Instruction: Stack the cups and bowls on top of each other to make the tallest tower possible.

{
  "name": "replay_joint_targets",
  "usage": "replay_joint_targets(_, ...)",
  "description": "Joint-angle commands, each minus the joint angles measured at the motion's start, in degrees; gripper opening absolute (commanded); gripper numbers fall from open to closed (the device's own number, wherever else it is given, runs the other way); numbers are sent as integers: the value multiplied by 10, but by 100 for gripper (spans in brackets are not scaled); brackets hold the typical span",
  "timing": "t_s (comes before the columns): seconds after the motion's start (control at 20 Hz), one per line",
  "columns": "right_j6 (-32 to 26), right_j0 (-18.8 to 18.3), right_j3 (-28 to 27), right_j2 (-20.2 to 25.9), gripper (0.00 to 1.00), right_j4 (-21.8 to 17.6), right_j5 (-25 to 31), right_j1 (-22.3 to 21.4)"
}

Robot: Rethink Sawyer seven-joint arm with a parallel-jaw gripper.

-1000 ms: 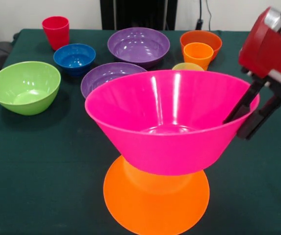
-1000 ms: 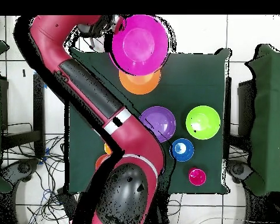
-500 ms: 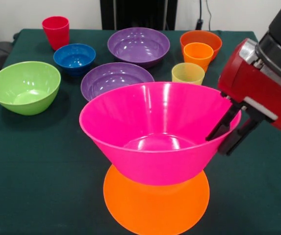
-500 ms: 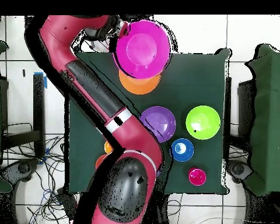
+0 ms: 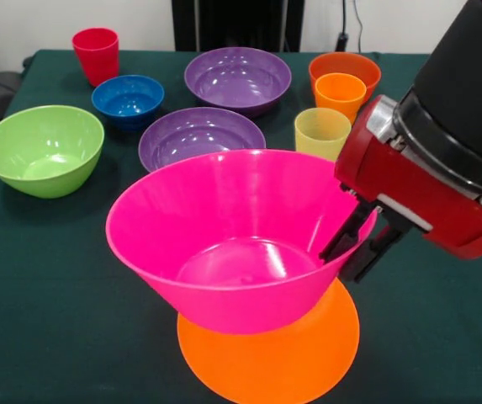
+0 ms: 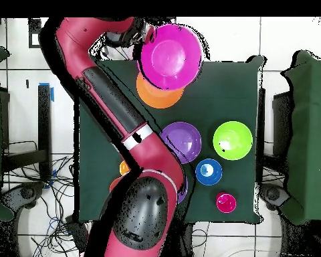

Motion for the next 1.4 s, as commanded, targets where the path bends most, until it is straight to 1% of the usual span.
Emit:
replay_joint_targets(0.05,-126,7,-38,-27,0,13,3,0)
replay_joint_targets(0.45,-82,2,-13,-16,0,54,-35,3)
replay_joint_targets(0.7,-60,-1,7,-23,0,65,-28,9)
replay_joint_targets(0.9,-54,-1,9,-26,0,69,-26,15)
replay_joint_targets(1.05,-22,-10,42,-32,0,89,-16,18)
replay_joint_targets(1.4,16,-20,82,-38,0,114,-5,13)
